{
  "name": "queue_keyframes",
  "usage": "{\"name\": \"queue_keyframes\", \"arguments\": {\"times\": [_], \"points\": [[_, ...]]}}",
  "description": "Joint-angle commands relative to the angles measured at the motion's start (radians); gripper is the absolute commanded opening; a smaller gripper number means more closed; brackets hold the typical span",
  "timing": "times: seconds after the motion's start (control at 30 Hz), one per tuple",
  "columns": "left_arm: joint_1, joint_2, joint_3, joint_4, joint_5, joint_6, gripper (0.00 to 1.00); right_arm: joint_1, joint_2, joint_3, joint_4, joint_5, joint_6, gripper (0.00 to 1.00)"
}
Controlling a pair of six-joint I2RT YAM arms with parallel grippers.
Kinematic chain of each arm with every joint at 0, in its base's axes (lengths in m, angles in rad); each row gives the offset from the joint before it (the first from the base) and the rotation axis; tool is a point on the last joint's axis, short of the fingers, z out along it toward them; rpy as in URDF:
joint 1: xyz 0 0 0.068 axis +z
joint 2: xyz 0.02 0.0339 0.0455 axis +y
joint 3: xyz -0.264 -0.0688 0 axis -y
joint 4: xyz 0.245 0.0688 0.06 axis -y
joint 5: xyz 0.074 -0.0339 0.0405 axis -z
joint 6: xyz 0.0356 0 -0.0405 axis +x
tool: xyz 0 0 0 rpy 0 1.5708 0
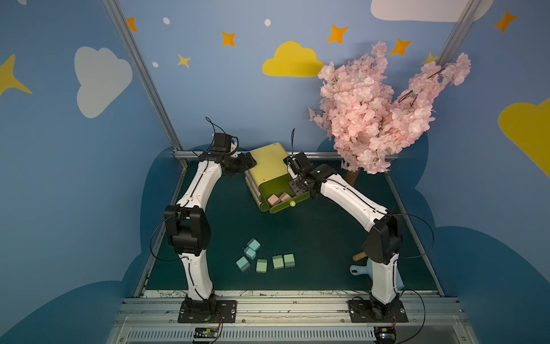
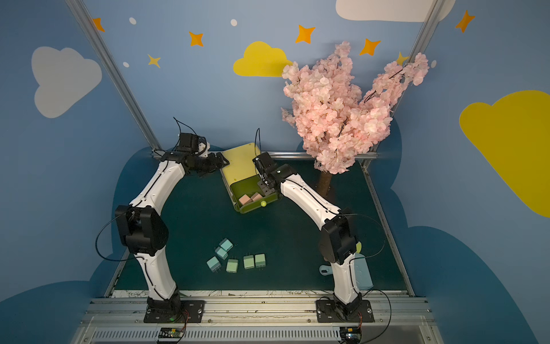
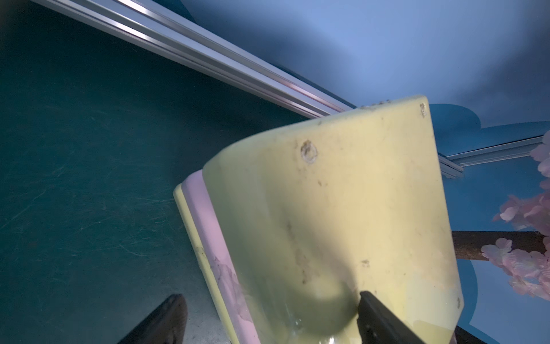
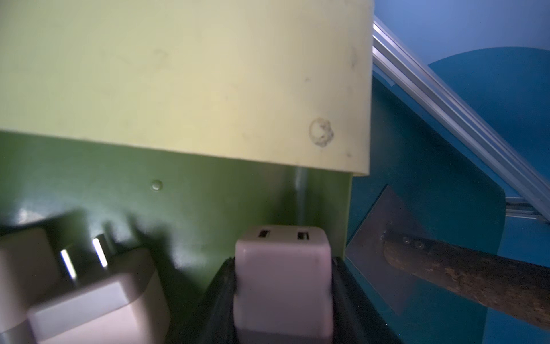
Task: Place the plugs into the drawer by color
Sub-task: Place the plug in the drawer, then close the drawer in the storage box.
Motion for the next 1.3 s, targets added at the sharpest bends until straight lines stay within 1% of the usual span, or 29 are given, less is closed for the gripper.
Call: {"name": "queue_keyframes", "arguments": {"times": [0.0,0.17,0.2,0.27,0.33,0.43,0.47,0.57,0.6,0.7,0.8,0.87,0.97,1.07,1.27], "points": [[0.002,0.023,-0.012,-0.065,-0.037,0.022,0.91,-0.010,-0.009,0.033,-0.015,0.006,-0.005,0.54],[0.002,0.023,-0.014,-0.068,-0.036,0.032,0.90,0.001,-0.121,0.038,-0.047,-0.055,0.023,0.67],[0.002,0.025,-0.013,-0.068,-0.036,0.032,0.89,0.008,-0.157,0.015,-0.031,-0.064,0.021,0.69],[0.005,0.027,-0.011,-0.068,-0.037,0.030,0.89,0.023,-0.227,-0.061,0.023,-0.069,0.007,0.71],[0.007,0.025,-0.012,-0.068,-0.037,0.029,0.88,0.037,-0.304,-0.166,0.068,-0.054,0.041,0.71],[0.007,0.020,-0.015,-0.069,-0.037,0.029,0.88,0.055,-0.434,-0.415,0.208,-0.054,0.077,0.70],[0.006,0.017,-0.016,-0.069,-0.037,0.029,0.88,0.059,-0.480,-0.512,0.285,-0.068,0.103,0.69],[0.005,0.017,-0.020,-0.068,-0.037,0.027,0.87,0.077,-0.599,-0.757,0.525,-0.158,0.091,0.69],[0.005,0.018,-0.021,-0.068,-0.037,0.027,0.87,0.084,-0.628,-0.821,0.580,-0.166,0.100,0.68],[0.002,0.021,-0.024,-0.068,-0.036,0.027,0.87,0.096,-0.652,-0.927,0.682,-0.191,0.113,0.66],[0.000,0.022,-0.023,-0.069,-0.037,0.028,0.86,0.101,-0.617,-0.967,0.741,-0.198,0.115,0.63],[0.000,0.021,-0.024,-0.069,-0.036,0.030,0.86,0.102,-0.581,-0.959,0.750,-0.192,0.114,0.62],[0.000,0.026,-0.025,-0.069,-0.036,0.030,0.86,0.103,-0.518,-0.899,0.698,-0.158,0.157,0.61],[-0.001,0.037,-0.021,-0.070,-0.036,0.031,0.86,0.104,-0.467,-0.822,0.639,-0.162,0.128,0.59],[-0.010,0.044,-0.015,-0.075,-0.037,0.040,0.86,0.105,-0.431,-0.773,0.657,-0.184,0.119,0.59]]}}
